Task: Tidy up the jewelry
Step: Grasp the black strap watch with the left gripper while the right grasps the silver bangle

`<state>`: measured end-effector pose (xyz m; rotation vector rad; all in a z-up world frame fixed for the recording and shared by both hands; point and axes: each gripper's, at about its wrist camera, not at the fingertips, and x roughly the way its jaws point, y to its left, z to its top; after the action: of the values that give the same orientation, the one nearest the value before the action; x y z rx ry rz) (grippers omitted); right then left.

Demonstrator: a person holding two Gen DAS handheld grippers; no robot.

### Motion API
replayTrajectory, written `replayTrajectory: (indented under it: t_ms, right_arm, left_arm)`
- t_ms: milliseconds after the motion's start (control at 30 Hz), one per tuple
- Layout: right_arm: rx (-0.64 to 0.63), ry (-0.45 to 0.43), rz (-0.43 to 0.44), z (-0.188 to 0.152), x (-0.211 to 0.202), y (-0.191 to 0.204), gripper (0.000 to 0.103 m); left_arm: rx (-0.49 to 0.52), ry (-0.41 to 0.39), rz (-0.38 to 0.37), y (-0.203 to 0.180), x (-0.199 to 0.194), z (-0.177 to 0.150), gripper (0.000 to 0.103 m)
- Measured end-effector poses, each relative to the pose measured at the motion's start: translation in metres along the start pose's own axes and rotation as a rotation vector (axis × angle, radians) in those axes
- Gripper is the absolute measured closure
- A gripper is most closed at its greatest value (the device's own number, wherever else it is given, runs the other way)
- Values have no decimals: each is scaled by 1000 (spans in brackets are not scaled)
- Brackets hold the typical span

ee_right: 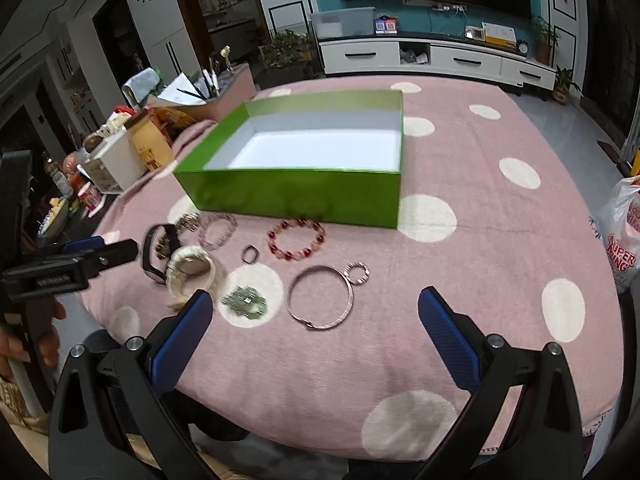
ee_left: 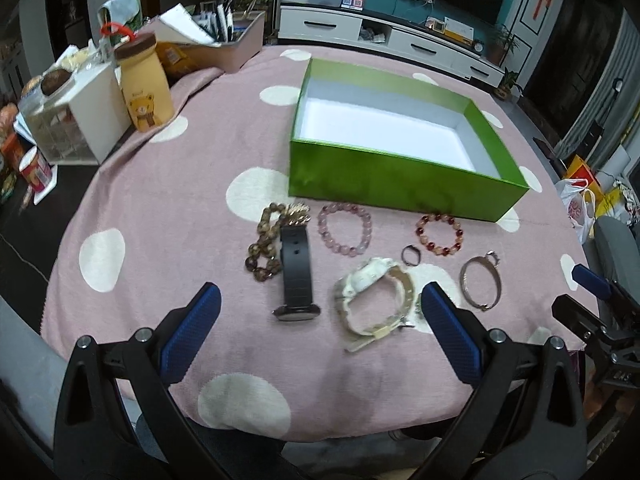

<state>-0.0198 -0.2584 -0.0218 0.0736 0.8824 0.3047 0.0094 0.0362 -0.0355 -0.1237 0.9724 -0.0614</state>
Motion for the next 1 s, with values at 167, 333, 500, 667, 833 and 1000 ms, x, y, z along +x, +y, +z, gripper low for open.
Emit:
replayTrajectory:
  t_ms: [167, 333, 500, 667, 833, 1000]
  right_arm:
    - [42, 45, -3, -10, 23, -14, 21]
    - [49, 55, -4, -11, 37, -18, 35]
    - [22, 84, -5, -11, 52, -13, 47]
    - [7, 105, -39, -11, 66, -13, 56]
    - [-25, 107, -63, -11, 72, -10, 63]
    - [-43, 101, -83, -10, 75, -8, 70]
  left_arm:
    - [-32, 14, -2, 12, 15, -8, 7]
    - [-31, 55, -14, 5, 30, -10, 23]
    - [20, 86, -13, -11, 41, -14, 30]
    - [51, 78, 30, -18, 45, -11, 34]
    - [35, 46, 15, -12, 37, -15, 48]
    - [124, -3, 3, -25, 31, -20, 52]
